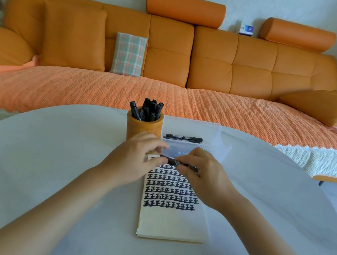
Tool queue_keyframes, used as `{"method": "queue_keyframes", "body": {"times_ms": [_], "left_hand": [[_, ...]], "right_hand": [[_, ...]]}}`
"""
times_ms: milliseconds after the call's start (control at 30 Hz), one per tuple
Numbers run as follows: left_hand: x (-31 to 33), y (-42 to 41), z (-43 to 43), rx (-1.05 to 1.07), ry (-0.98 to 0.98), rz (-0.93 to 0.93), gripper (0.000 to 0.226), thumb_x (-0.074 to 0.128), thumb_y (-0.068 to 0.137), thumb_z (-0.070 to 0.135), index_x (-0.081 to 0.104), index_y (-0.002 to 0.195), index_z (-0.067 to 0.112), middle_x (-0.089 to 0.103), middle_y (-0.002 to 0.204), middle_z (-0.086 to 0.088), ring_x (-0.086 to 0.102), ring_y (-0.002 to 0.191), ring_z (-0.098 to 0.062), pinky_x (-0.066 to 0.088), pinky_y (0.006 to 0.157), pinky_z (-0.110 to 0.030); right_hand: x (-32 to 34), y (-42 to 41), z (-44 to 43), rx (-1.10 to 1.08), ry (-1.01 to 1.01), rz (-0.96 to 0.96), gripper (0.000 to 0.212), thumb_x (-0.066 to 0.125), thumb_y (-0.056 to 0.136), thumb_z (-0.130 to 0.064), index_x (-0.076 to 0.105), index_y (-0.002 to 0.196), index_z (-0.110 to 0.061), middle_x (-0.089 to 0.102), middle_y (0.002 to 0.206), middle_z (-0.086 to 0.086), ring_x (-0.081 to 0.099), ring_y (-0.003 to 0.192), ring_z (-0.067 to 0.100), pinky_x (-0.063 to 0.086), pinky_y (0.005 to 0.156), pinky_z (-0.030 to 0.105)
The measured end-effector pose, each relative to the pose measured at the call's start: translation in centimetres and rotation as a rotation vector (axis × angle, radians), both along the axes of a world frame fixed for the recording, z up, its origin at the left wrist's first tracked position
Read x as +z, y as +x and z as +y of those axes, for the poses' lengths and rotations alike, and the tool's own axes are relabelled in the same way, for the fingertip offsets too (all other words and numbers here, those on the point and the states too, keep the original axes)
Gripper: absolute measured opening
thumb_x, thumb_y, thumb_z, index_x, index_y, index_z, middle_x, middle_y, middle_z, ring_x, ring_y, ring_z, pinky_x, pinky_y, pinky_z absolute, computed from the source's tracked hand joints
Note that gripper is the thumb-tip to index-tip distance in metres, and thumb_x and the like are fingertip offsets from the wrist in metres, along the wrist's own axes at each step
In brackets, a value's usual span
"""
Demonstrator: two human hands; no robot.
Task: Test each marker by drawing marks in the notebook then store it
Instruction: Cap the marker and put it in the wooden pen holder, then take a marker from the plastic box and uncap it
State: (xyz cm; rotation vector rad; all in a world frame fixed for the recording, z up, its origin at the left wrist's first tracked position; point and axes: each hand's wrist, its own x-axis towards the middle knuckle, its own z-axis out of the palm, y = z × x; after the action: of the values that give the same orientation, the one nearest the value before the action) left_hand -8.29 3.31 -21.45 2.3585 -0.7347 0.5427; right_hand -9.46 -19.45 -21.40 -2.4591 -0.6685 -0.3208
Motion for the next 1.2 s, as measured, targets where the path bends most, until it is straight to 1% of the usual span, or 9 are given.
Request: {"method": "queue_keyframes", "body": {"times_ms": [133,267,367,500,733,867,967,1100,1200], "left_hand": [[1.4,2.0,2.3,0.213,-0.135,-0.189,0.029,0.06,0.091,0.03,0.061,0.117,0.019,0.055,0.1,0.009,0.049,0.095,-0.008,0.043,0.081,-0.023],[1.8,4.1,4.2,0.4,-0.292,-0.177,0.039,0.062,0.091,0.023,0.053,0.129,0.016,0.053,0.122,-0.002,0.049,0.115,-0.02,0.047,0.094,-0.036],[1.5,5.5,5.1,0.391,-0.355,-0.02,0.051,0.061,0.093,0.026,0.043,0.141,0.017,0.046,0.137,-0.004,0.045,0.127,-0.02,0.044,0.103,-0.043],[1.0,6.0,5.1,0.33,-0.345,0.074,0.053,0.056,0.096,0.026,0.04,0.146,0.017,0.047,0.143,-0.001,0.045,0.13,-0.015,0.042,0.107,-0.042],[1.0,6.0,4.7,0.313,-0.307,-0.02,0.05,0.058,0.096,0.021,0.043,0.144,0.018,0.053,0.139,-0.002,0.046,0.129,-0.017,0.04,0.105,-0.03],[0.9,6.1,4.6,0.326,-0.258,-0.014,0.056,0.057,0.095,0.029,0.038,0.147,0.02,0.051,0.141,0.001,0.041,0.132,-0.016,0.035,0.104,-0.029],[0.9,5.9,4.5,0.317,-0.197,0.006,0.06,0.054,0.096,0.033,0.031,0.15,0.021,0.049,0.142,0.004,0.036,0.133,-0.014,0.037,0.104,-0.032],[0.9,5.5,4.4,0.322,-0.172,0.005,0.064,0.055,0.096,0.032,0.027,0.151,0.019,0.043,0.145,0.002,0.034,0.135,-0.016,0.039,0.105,-0.036],[0.6,4.5,4.2,0.372,-0.188,-0.142,0.059,0.061,0.091,0.024,0.038,0.144,0.015,0.04,0.141,-0.003,0.04,0.129,-0.019,0.045,0.092,-0.028]], "right_hand": [[1.6,1.4,1.3,-0.067,0.131,0.029,0.014,0.059,0.097,-0.024,0.067,0.107,-0.029,0.059,0.09,-0.013,0.055,0.082,0.005,0.042,0.072,0.021],[4.4,4.2,3.4,-0.164,0.443,0.07,0.006,0.059,0.097,-0.023,0.065,0.099,-0.023,0.063,0.078,-0.006,0.049,0.055,0.002,0.039,0.053,0.011],[6.4,6.8,5.3,-0.18,0.561,-0.005,0.008,0.058,0.097,-0.02,0.064,0.101,-0.022,0.069,0.089,-0.005,0.066,0.077,0.009,0.056,0.072,0.032],[7.6,9.6,7.5,-0.212,0.59,-0.038,0.009,0.059,0.095,-0.02,0.064,0.102,-0.023,0.07,0.092,-0.007,0.07,0.087,0.016,0.057,0.081,0.049],[6.8,11.0,10.0,-0.194,0.426,0.101,0.022,0.066,0.091,-0.02,0.059,0.106,-0.033,0.075,0.085,-0.003,0.069,0.069,0.012,0.05,0.056,0.029],[4.9,11.5,9.8,-0.235,0.083,0.04,0.021,0.058,0.094,-0.022,0.072,0.109,-0.023,0.067,0.111,-0.002,0.061,0.093,0.014,0.042,0.07,0.022],[4.4,11.5,9.0,-0.198,0.009,0.095,0.024,0.052,0.099,-0.031,0.072,0.111,-0.023,0.052,0.111,-0.005,0.053,0.087,0.008,0.034,0.064,0.014],[4.8,11.6,7.0,-0.167,0.108,0.134,0.018,0.053,0.098,-0.025,0.064,0.109,-0.033,0.063,0.108,-0.008,0.062,0.079,0.01,0.041,0.058,0.021],[4.9,12.0,4.9,-0.251,-0.148,0.18,0.026,0.046,0.099,-0.018,0.068,0.103,-0.032,0.065,0.11,-0.009,0.068,0.076,0.017,0.057,0.059,0.032]]}}
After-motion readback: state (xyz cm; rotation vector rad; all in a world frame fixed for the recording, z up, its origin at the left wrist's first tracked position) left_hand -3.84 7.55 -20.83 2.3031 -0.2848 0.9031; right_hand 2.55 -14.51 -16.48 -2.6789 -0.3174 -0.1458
